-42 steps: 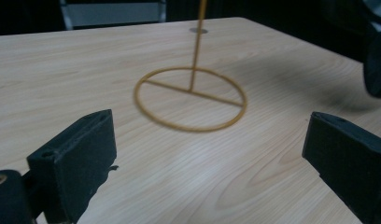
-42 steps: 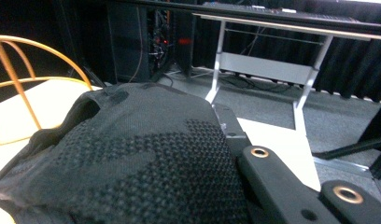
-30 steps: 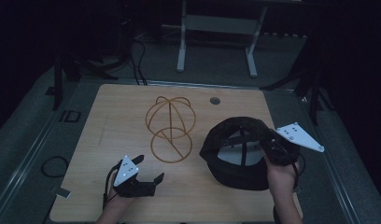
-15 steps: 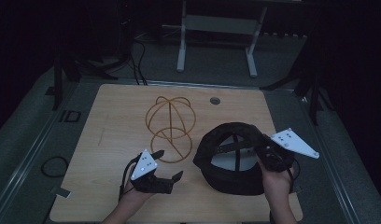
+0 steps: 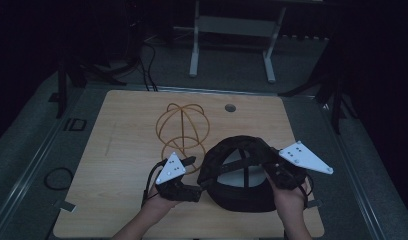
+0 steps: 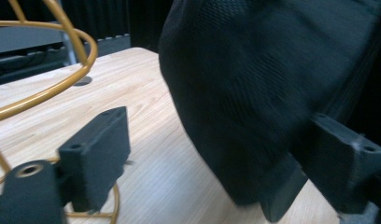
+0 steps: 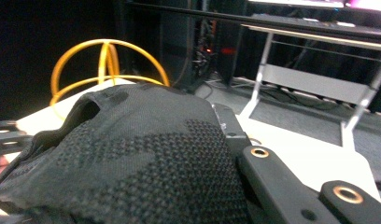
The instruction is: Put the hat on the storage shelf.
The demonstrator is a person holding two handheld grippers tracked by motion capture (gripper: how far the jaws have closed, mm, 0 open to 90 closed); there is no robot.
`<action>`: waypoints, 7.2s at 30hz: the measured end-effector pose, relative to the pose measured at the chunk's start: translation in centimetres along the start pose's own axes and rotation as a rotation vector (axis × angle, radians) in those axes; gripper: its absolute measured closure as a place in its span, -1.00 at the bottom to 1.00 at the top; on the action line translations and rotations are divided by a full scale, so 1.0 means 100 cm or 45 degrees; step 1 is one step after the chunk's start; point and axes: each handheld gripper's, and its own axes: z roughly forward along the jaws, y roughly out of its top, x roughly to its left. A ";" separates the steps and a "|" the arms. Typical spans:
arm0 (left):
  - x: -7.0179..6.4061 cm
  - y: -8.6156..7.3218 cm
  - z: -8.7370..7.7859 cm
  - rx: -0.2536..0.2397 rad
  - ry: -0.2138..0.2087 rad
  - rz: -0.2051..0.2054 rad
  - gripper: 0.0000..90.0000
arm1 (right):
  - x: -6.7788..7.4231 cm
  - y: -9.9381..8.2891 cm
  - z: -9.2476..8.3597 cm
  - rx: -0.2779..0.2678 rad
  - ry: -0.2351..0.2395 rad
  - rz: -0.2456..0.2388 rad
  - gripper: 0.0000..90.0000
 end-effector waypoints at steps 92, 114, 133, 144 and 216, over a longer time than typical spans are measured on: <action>0.009 0.048 -0.063 -0.312 -0.203 0.324 0.99 | 0.001 -0.026 -0.046 0.134 0.617 -0.268 0.00; 0.006 0.047 -0.055 -0.309 -0.321 0.262 0.99 | 0.040 -0.009 -0.017 0.050 0.696 -0.485 0.39; 0.009 0.047 -0.054 -0.302 -0.245 0.265 0.90 | 0.033 -0.001 -0.021 0.026 0.710 -0.392 0.95; 0.009 0.048 -0.056 -0.264 -0.129 0.287 0.28 | 0.016 0.003 -0.028 -0.003 0.692 -0.306 0.95; 0.077 -0.112 -0.120 -0.095 0.345 -0.119 -0.96 | 0.032 0.102 0.124 0.063 0.394 -0.254 0.94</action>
